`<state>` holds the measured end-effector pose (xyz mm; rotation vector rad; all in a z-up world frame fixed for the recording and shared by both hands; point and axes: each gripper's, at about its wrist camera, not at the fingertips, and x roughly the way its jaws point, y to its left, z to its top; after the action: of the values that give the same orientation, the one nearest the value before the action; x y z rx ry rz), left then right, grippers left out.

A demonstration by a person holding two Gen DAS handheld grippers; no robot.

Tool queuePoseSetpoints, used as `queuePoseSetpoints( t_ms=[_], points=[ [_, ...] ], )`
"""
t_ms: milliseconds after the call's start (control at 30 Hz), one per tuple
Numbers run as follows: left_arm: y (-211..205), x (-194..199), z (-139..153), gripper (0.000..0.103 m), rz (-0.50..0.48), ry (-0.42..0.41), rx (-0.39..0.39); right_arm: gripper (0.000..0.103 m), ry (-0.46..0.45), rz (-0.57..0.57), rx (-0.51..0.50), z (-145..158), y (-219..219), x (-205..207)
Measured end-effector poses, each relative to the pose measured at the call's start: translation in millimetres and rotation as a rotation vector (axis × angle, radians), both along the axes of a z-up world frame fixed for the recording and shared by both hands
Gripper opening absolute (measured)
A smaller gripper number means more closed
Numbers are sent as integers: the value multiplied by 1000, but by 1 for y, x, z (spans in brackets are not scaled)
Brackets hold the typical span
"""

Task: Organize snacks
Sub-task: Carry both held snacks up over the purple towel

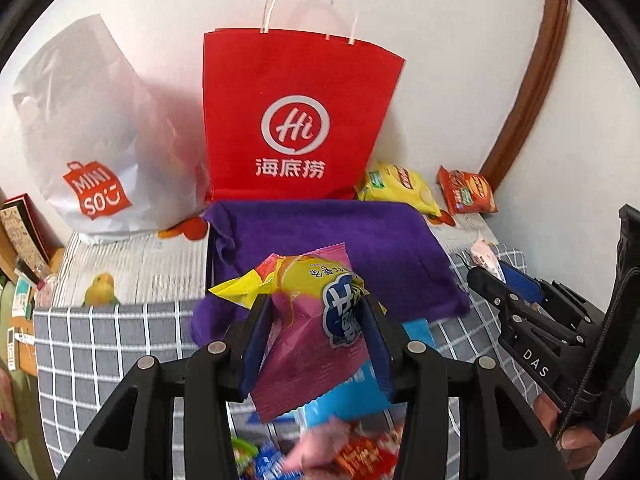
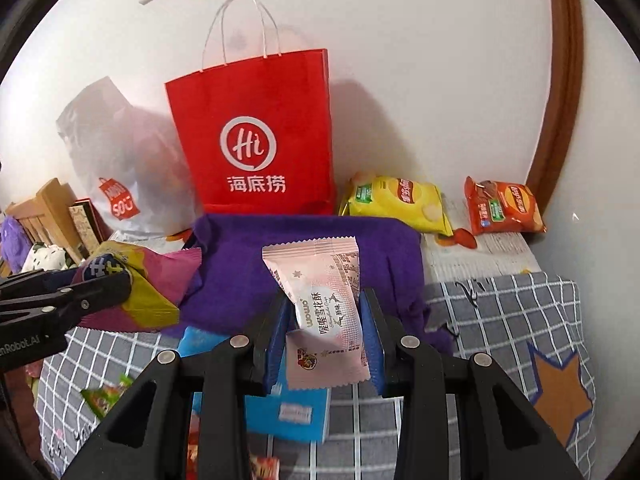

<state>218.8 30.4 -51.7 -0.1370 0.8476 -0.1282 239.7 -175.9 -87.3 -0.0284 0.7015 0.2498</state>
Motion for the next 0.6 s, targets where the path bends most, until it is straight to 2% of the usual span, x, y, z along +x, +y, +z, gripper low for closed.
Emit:
queuePoseSetpoints(
  t_ms=[600],
  points=[
    [36, 93, -33, 43, 40, 41, -39, 35, 16, -10, -33, -14, 21, 104]
  ],
)
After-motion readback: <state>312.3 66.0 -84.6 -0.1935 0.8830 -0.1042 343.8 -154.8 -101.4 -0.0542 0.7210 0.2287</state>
